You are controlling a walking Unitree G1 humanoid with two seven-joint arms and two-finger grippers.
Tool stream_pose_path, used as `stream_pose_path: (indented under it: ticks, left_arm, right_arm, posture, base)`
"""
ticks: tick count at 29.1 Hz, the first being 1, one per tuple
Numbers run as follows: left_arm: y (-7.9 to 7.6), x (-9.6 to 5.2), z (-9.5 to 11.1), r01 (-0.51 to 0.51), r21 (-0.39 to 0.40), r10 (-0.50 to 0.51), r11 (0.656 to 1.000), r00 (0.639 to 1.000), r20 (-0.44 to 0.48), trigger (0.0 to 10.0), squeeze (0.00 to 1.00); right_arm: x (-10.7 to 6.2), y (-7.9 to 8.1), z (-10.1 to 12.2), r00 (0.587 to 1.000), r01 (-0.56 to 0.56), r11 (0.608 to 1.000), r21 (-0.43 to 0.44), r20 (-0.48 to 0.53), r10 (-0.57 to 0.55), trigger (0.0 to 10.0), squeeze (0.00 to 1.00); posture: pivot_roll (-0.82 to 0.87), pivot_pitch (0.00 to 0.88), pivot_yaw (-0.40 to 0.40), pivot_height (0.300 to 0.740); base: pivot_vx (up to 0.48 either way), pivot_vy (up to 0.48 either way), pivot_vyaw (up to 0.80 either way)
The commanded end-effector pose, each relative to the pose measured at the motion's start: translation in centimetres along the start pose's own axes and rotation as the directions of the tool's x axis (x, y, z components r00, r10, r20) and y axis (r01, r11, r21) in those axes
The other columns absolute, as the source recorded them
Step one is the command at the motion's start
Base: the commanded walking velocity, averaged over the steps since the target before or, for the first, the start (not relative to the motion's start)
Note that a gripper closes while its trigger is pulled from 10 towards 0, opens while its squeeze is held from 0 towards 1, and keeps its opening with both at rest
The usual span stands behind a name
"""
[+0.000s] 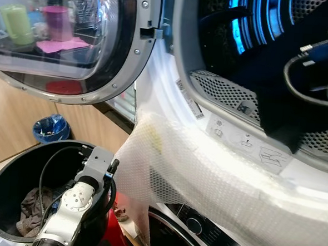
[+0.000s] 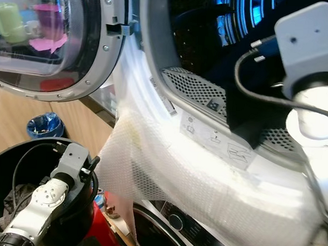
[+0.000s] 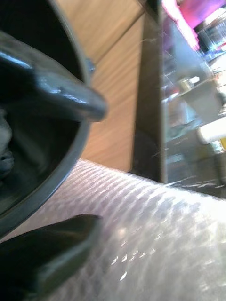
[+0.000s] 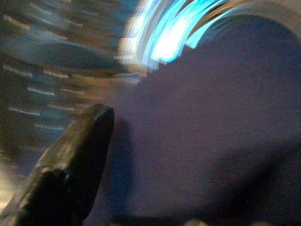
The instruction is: Clothes washing
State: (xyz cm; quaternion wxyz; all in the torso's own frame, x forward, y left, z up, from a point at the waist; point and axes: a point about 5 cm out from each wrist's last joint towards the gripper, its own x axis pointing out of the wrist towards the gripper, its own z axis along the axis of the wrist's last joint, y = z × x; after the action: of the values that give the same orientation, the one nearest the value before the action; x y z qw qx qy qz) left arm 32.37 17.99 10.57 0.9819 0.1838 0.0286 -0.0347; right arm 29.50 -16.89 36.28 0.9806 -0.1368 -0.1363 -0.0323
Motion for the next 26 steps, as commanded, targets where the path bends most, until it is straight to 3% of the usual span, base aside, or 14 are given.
stream_pose_path:
  ticks: [1,3,4,5,7,8,9,12,15,17,18,22,24,26]
  left_arm:
    - [-0.1,-0.1,-0.1,0.003,-0.001,-0.003,1.0,1.0,-0.009,10.0,0.0]
    - [-0.1,-0.1,-0.1,0.005,-0.004,-0.005,1.0,1.0,-0.01,10.0,0.0]
    - [-0.3,-0.1,-0.1,0.014,-0.009,-0.014,1.0,1.0,-0.011,10.0,0.0]
    - [-0.4,-0.1,-0.1,0.019,-0.012,-0.019,1.0,1.0,-0.011,10.0,0.0]
    - [-0.6,-0.1,0.0,0.027,-0.013,-0.027,1.0,1.0,-0.009,10.0,0.0]
    - [-0.6,-0.1,0.0,0.027,-0.014,-0.027,1.0,1.0,-0.007,10.0,0.0]
    - [-0.6,-0.1,0.1,0.027,-0.014,-0.027,1.0,1.0,-0.007,10.0,0.0]
    - [-0.7,-0.1,0.0,0.031,-0.015,-0.031,0.999,0.999,-0.008,10.0,0.0]
    - [-0.8,-0.1,0.0,0.036,-0.015,-0.036,0.999,0.999,-0.009,10.0,0.0]
    - [-1.0,-0.1,0.1,0.045,-0.016,-0.045,0.999,0.999,-0.008,10.0,0.0]
    - [-1.2,0.0,0.2,0.052,-0.017,-0.052,0.999,0.999,-0.005,10.0,0.0]
    - [-1.3,0.1,0.3,0.057,-0.017,-0.057,0.998,0.998,-0.002,10.0,0.0]
    - [-1.2,0.1,0.3,0.06,-0.015,-0.06,0.998,0.998,0.001,10.0,0.0]
    - [-1.1,0.1,0.3,0.062,-0.013,-0.062,0.998,0.998,0.001,10.0,0.0]
  right_arm:
    - [-0.2,-0.2,1.1,0.998,-0.061,0.989,0.133,0.027,0.058,10.0,0.0]
    - [-0.4,0.2,1.0,0.995,-0.1,0.979,0.18,0.017,0.099,10.0,0.0]
    - [-0.6,1.0,1.0,0.986,-0.161,0.923,0.349,0.011,0.167,10.0,0.0]
    - [-0.7,1.4,1.0,0.981,-0.18,0.88,0.44,0.013,0.194,10.0,0.0]
    - [-1.3,2.0,1.5,0.969,-0.225,0.787,0.574,0.049,0.241,10.0,0.0]
    - [-1.7,2.0,1.8,0.969,-0.228,0.781,0.582,0.054,0.242,10.0,0.0]
    - [-1.9,2.0,1.8,0.969,-0.226,0.786,0.576,0.053,0.24,10.0,0.0]
    - [-3.6,1.4,1.8,0.965,-0.242,0.855,0.459,0.025,0.259,10.0,0.0]
    - [-4.2,0.9,1.7,0.964,-0.241,0.876,0.419,0.002,0.265,10.0,0.0]
    - [-5.4,-0.4,1.0,0.967,-0.222,0.932,0.285,-0.057,0.247,10.0,0.0]
    - [-6.2,-1.9,0.3,0.974,-0.176,0.963,0.202,-0.106,0.2,10.0,0.0]
    - [-6.9,-3.9,-0.4,0.982,-0.095,0.985,0.147,-0.148,0.117,10.0,0.0]
    - [-8.0,-5.7,-0.8,0.98,-0.05,0.997,0.056,-0.188,0.06,10.0,0.0]
    - [-8.5,-6.2,-0.7,0.979,-0.062,0.998,0.031,-0.192,0.067,10.0,0.0]
  posture:
    - [0.08,0.074,-0.054,0.74]
    - [0.08,0.074,-0.055,0.74]
    - [0.07,0.076,-0.057,0.74]
    - [0.07,0.076,-0.057,0.74]
    - [0.07,0.076,-0.057,0.74]
    - [0.07,0.078,-0.057,0.74]
    - [0.07,0.078,-0.057,0.74]
    - [0.05,0.081,-0.054,0.74]
    - [0.04,0.081,-0.054,0.74]
    - [0.04,0.08,-0.054,0.74]
    - [0.03,0.08,-0.054,0.74]
    - [0.03,0.079,-0.054,0.74]
    - [0.03,0.074,-0.054,0.74]
    - [0.03,0.071,-0.052,0.74]
  base:
    - [0.0,0.0,0.0]
    - [0.0,0.0,0.0]
    - [0.0,0.0,0.0]
    - [0.0,0.0,0.0]
    - [0.0,0.0,0.0]
    - [0.0,0.0,0.0]
    - [0.0,0.0,0.0]
    - [0.0,0.0,0.0]
    - [0.0,0.0,0.0]
    - [0.0,0.0,0.0]
    - [0.0,0.0,0.0]
    - [0.0,0.0,0.0]
    - [0.0,0.0,0.0]
    - [0.0,0.0,0.0]
